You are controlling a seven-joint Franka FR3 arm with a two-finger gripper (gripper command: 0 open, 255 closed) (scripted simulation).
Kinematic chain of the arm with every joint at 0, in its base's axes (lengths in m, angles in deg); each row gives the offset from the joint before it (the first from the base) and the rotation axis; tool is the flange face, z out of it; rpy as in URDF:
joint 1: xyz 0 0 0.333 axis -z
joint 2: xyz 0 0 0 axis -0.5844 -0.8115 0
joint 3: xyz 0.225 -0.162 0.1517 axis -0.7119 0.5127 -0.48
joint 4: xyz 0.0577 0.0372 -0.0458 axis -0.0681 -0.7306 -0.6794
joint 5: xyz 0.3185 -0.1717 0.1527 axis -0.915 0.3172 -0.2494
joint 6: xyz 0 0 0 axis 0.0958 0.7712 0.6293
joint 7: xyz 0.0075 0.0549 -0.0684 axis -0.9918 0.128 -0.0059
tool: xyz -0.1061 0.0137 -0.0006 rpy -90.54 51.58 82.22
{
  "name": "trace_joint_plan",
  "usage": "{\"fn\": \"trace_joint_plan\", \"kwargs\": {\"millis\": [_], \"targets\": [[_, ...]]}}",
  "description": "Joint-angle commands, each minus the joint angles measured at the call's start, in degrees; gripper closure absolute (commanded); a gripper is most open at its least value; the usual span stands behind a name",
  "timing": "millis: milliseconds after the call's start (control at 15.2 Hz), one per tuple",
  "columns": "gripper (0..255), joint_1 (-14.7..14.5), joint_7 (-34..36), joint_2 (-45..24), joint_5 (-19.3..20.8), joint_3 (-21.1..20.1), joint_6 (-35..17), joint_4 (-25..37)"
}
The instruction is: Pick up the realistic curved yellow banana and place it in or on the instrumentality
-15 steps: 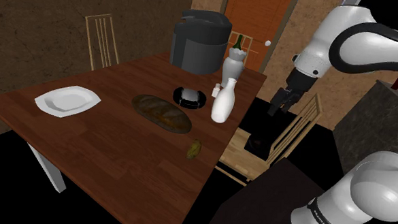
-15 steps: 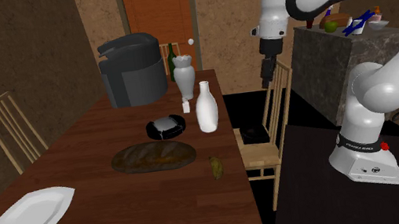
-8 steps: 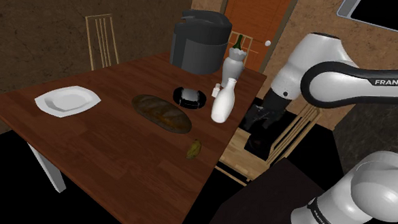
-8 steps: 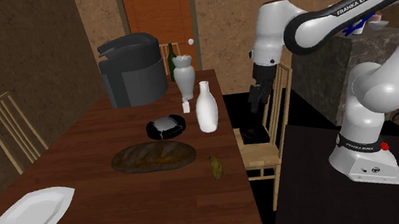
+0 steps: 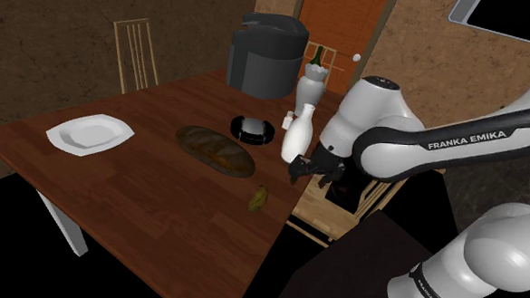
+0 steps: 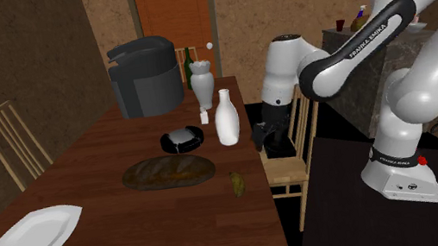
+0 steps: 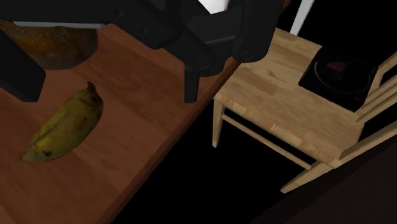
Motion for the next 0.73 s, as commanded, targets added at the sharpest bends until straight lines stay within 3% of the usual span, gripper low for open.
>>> {"fn": "trace_joint_plan", "kwargs": {"millis": [0, 198, 330, 396, 462, 660], "targets": [[0, 2.5, 7.0, -4.8, 2.0, -4.3, -4.7, 1.0], [0, 9.4, 20.3, -13.4, 10.6, -12.0, -10.7, 4.1], [0, 15.3, 33.1, -20.2, 22.1, -17.3, -13.5, 6.9], [0, 17.7, 41.1, -24.2, 30.2, -18.9, -14.0, 8.7], [0, 18.5, 49.5, -28.4, 38.8, -19.1, -13.7, 10.9], [0, 15.4, 56.2, -32.7, 46.8, -15.0, -14.1, 12.6]]}}
